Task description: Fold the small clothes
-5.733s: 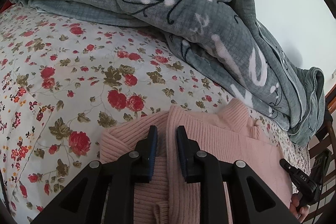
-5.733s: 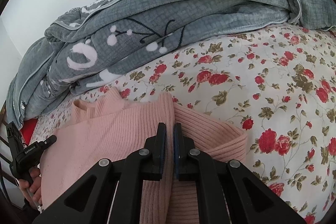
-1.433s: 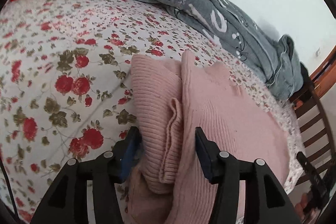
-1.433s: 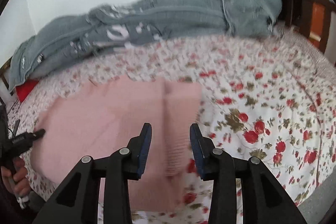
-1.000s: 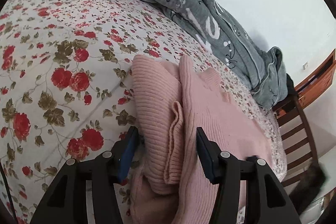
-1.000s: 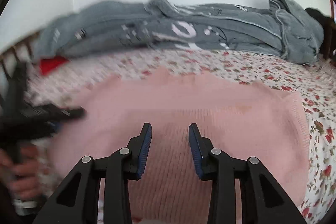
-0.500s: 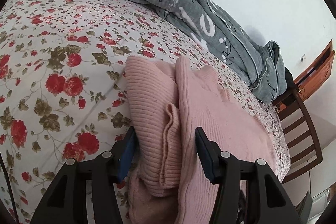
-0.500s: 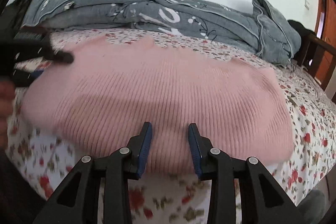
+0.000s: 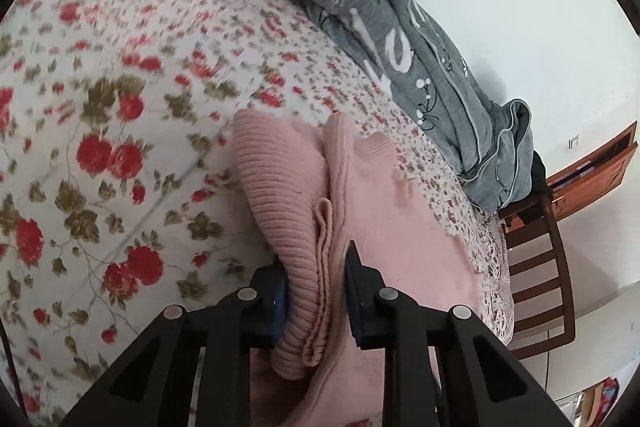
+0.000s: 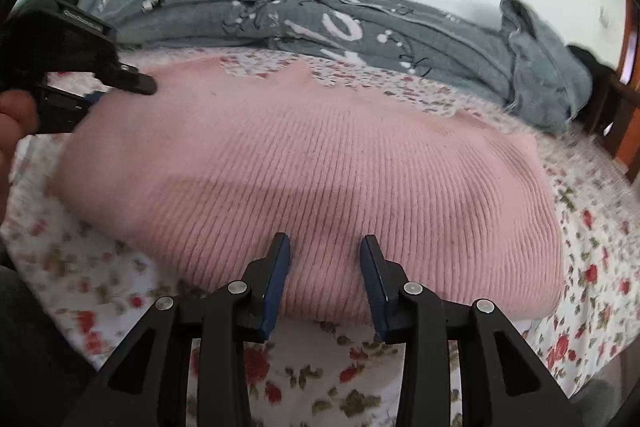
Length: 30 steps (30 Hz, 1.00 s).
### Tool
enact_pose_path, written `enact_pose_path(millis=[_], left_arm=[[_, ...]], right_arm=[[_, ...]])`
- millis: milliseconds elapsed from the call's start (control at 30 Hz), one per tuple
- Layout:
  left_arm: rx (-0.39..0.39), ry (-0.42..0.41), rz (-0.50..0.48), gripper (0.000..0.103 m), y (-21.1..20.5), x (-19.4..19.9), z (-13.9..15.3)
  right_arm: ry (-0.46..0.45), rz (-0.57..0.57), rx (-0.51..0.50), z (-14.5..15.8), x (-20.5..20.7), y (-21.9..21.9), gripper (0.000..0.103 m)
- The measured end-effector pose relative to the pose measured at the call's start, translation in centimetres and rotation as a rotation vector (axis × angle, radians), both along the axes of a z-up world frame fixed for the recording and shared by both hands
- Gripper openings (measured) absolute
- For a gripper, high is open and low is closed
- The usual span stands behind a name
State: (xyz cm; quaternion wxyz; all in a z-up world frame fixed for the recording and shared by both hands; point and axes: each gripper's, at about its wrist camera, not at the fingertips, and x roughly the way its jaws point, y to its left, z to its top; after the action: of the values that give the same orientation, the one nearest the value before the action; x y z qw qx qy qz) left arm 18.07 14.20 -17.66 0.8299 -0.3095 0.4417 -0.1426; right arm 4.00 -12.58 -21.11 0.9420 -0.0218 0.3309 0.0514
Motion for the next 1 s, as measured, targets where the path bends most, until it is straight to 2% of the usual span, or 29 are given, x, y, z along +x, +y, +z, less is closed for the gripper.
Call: enact_pose_path(millis=[100, 200, 300, 433, 600, 767, 900, 933, 1000], left_arm=[[0.058, -0.015, -0.002, 0.023, -1.5, -0.3, 2.5], [0.096, -0.028, -0.013, 0.022, -3.6, -0.4, 4.8], [0.110, -0.038, -0.020, 0.022, -6.1, -0.2, 7.0], [0.167, -0.043, -0.037, 0.022, -10.2, 0.0, 9.4], [0.248, -0.059, -0.106, 0.021, -17.3, 0.2, 11.8], [0.325, -0.031, -0.215, 0.022, -25.9, 1.2, 10.9], [0.385, 0.055, -0.305, 0.025, -31.9, 1.5, 7.2], [0.376, 0.060, -0.328, 0.026, -32.6, 1.4, 6.8], [0.280, 0.047, -0.394, 0.027, -32.8, 1.1, 6.9]], right_arm=[[-0.049, 0.020, 0.064, 1.6, -2.1, -2.6, 0.036], [-0.139, -0.020, 0.023, 2.9, -4.4, -5.1, 0.042], [-0.178, -0.060, -0.018, 3.7, -5.8, -7.7, 0.042], [-0.165, -0.100, 0.008, 3.7, -6.9, -11.4, 0.043], [-0.142, -0.165, 0.057, 2.9, -8.2, -16.0, 0.043], [-0.146, -0.221, 0.100, 2.8, -9.9, -19.8, 0.043], [-0.141, -0.264, 0.123, 2.9, -10.5, -22.0, 0.043], [-0.141, -0.267, 0.128, 2.9, -10.7, -22.4, 0.043], [-0.142, -0.272, 0.143, 3.1, -11.0, -22.9, 0.043]])
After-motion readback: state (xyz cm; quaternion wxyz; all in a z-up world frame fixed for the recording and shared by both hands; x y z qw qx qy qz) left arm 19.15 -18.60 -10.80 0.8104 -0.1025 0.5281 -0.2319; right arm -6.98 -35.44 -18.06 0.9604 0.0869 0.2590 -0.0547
